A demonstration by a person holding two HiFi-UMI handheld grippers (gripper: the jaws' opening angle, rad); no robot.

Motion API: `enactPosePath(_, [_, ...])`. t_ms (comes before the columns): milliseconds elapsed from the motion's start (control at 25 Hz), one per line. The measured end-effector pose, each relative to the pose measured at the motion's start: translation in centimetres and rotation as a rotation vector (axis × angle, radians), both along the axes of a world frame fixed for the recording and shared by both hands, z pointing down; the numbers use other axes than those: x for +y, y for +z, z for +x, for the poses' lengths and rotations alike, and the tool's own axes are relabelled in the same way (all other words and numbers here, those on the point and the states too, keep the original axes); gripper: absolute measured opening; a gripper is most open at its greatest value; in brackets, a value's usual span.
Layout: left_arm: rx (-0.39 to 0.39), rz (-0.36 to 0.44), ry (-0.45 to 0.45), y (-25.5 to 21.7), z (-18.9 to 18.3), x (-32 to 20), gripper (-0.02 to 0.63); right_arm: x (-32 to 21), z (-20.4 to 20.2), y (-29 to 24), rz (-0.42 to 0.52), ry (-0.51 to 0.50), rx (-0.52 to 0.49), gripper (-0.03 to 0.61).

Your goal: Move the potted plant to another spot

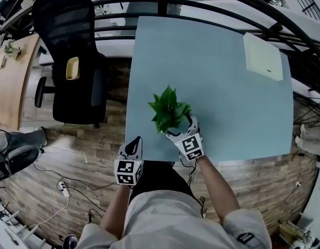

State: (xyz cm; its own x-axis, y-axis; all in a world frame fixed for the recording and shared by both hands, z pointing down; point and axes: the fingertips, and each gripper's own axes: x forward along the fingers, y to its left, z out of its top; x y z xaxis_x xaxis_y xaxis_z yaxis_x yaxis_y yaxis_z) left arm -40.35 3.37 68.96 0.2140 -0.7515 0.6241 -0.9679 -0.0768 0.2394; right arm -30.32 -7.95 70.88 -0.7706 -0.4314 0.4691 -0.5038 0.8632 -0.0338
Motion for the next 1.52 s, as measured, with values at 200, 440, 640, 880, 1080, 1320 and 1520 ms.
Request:
enactPosePath(200, [0.014, 0.001, 0.0, 0.3, -0.7, -0.5, 0.012, -1.1, -0.9, -0.2, 0.012, 0.039, -0.004, 0.522])
enactPosePath(440, [0.027, 0.011, 0.024, 0.3, -0.7, -1.5, 0.012, -0.9, -1.1, -0.4, 0.004, 0.059, 0.013, 0.523])
enactPosePath(640, [0.043, 0.024, 0.051, -0.1, -1.8, -2.8, 0.012, -0.5, -2.2, -1.2, -0.007, 0.077, 0.01, 0.517])
enactPosePath(880, [0.052, 0.072, 0.091, -1.7, -2.0, -5.3, 0.012, -1.8, -2.2, -3.9, 0.02, 0.127, -0.022, 0.515])
enactPosePath(1080, [0.056, 0.138, 0.123, -4.4, -1.9, -7.1, 0.012, -2.8, -2.5, -8.4, 0.078, 0.149, -0.077, 0.515])
enactPosePath(1320, [0.058, 0.209, 0.148, -8.0, -1.5, -8.7, 0.012, -3.5, -2.2, -13.0, 0.15, 0.171, -0.127, 0.515])
enactPosePath(1520, [0.04, 0.249, 0.163, -10.4, -0.3, -9.9, 0.012, -4.3, -2.0, -15.8, 0.186, 0.16, -0.174, 0.514])
